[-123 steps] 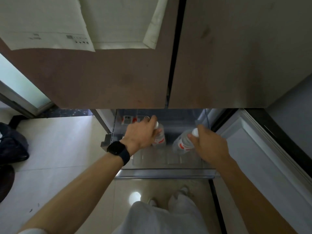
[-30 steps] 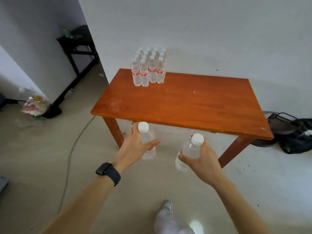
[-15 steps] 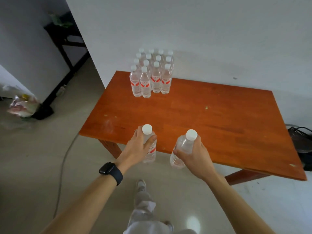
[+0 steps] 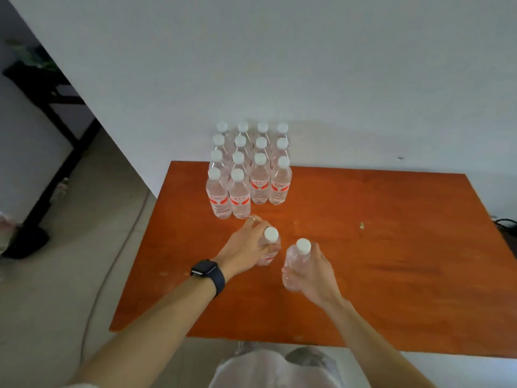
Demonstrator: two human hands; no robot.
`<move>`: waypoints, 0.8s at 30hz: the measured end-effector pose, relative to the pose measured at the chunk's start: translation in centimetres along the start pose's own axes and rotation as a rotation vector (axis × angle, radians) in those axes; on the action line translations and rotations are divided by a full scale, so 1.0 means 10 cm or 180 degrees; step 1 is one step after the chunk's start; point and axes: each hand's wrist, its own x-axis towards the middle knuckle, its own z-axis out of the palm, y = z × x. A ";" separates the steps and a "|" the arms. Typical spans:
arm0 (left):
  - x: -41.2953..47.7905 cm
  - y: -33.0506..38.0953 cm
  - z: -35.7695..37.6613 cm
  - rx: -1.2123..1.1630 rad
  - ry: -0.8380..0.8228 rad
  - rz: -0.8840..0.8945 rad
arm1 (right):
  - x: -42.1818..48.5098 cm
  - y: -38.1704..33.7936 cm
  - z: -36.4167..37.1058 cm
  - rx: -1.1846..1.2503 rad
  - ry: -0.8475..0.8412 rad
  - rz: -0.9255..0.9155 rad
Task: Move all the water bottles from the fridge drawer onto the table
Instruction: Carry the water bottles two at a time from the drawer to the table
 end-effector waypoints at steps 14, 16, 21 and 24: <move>1.31 -0.24 -0.65 0.1805 0.1163 0.0265 | 1.56 -0.46 0.03 0.0349 0.0545 -0.0103; 1.36 -0.30 -0.65 0.1876 0.1133 0.0232 | 1.66 -0.44 0.04 0.0386 0.0573 -0.0139; 1.42 -0.49 -0.55 0.1905 0.1253 0.0225 | 1.82 -0.36 0.07 0.0606 0.0552 -0.0097; 1.45 -0.52 -0.53 0.1794 0.1175 0.0224 | 1.88 -0.30 0.07 0.0781 0.0433 0.0080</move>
